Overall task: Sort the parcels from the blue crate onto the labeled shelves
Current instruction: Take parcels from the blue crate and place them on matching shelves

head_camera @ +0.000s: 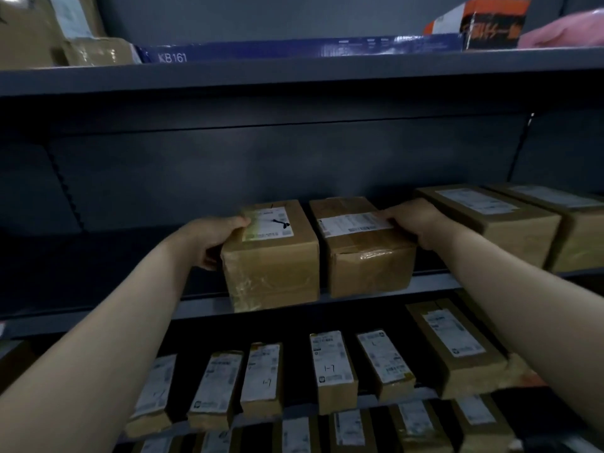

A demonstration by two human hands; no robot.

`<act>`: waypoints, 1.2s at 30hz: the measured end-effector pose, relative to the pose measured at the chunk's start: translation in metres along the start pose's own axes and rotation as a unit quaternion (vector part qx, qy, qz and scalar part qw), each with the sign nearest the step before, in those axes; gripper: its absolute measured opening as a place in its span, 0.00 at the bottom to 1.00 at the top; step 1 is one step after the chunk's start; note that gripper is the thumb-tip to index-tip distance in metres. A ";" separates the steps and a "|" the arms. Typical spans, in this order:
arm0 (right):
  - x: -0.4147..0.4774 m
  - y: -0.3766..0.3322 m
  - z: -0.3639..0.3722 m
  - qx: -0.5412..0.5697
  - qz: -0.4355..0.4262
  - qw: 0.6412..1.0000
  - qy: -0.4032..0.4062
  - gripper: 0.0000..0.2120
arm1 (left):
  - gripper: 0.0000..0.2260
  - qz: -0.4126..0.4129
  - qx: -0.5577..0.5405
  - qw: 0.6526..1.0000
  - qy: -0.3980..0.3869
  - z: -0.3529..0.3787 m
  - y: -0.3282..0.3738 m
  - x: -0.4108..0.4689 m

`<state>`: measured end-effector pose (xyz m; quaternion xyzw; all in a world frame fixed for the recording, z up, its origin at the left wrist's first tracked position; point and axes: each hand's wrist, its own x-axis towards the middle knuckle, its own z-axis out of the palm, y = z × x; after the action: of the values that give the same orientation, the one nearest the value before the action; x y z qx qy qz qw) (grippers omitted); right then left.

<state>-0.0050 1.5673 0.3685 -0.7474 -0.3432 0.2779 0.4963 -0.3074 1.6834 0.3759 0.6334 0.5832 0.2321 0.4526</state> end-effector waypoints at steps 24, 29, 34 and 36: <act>-0.317 0.074 -0.269 -0.642 -0.054 0.671 0.366 0.19 | 0.10 0.799 0.216 0.559 0.049 0.333 0.154 -0.323; -0.428 0.127 -0.369 -0.668 0.063 0.610 0.421 0.17 | 0.10 0.862 0.135 0.488 0.000 0.434 0.162 -0.456; -0.549 0.180 -0.455 -0.658 0.210 0.577 0.436 0.18 | 0.10 0.892 0.055 0.438 -0.095 0.527 0.160 -0.596; -0.591 0.196 -0.480 -0.634 0.261 0.571 0.452 0.18 | 0.10 0.901 0.030 0.411 -0.137 0.557 0.159 -0.645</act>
<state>0.0433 0.7832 0.3991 -0.9563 0.0474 -0.2677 -0.1077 0.0978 0.9174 0.3924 0.8311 -0.3861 0.3984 0.0380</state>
